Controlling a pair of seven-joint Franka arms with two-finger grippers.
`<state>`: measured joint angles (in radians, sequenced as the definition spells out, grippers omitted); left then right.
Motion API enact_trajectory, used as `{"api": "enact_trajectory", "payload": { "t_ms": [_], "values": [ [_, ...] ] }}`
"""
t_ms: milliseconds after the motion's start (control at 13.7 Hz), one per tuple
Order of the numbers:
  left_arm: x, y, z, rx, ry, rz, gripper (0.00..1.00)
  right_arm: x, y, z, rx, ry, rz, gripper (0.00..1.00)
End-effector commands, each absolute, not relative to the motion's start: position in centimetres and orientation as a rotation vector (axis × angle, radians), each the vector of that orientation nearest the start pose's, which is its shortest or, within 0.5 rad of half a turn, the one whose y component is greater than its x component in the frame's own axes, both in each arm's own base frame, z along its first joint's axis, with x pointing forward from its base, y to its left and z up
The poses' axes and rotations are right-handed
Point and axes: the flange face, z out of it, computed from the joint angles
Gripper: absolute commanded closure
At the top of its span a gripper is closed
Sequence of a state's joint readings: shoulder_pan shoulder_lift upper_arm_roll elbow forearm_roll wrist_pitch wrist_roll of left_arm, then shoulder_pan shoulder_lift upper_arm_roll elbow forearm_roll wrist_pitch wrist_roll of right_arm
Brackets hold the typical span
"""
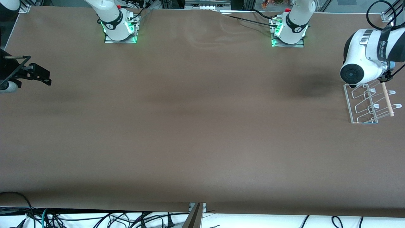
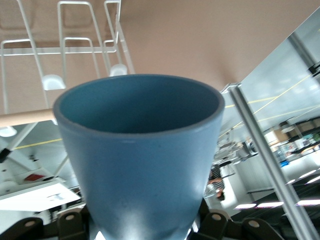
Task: Transfer cup to left arm and place on rack
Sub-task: 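Retract the right gripper while the left gripper raises the cup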
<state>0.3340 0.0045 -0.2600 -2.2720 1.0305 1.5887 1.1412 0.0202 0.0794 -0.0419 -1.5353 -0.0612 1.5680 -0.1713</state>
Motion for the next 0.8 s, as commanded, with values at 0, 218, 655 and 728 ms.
{"api": "enact_trajectory", "payload": {
  "t_ms": [0,218,655,728],
  "values": [
    [45.4,12.3,36.3,-1.511,1.630,1.393,1.00,56.0,-1.9,59.9,-3.182,-0.252,0.136,0.00],
    [44.2,13.3,35.4,-1.356,1.652,1.384,1.00,55.9,-1.9,59.8,-3.173,-0.206,0.160,0.00],
    [40.1,15.5,31.0,-1.246,1.730,1.336,1.00,56.6,-1.5,59.8,-3.170,-0.222,0.185,0.00],
    [39.9,15.9,31.0,-1.245,1.724,1.343,1.00,56.7,-1.4,60.0,-3.171,-0.222,0.180,0.00]
  ]
}}
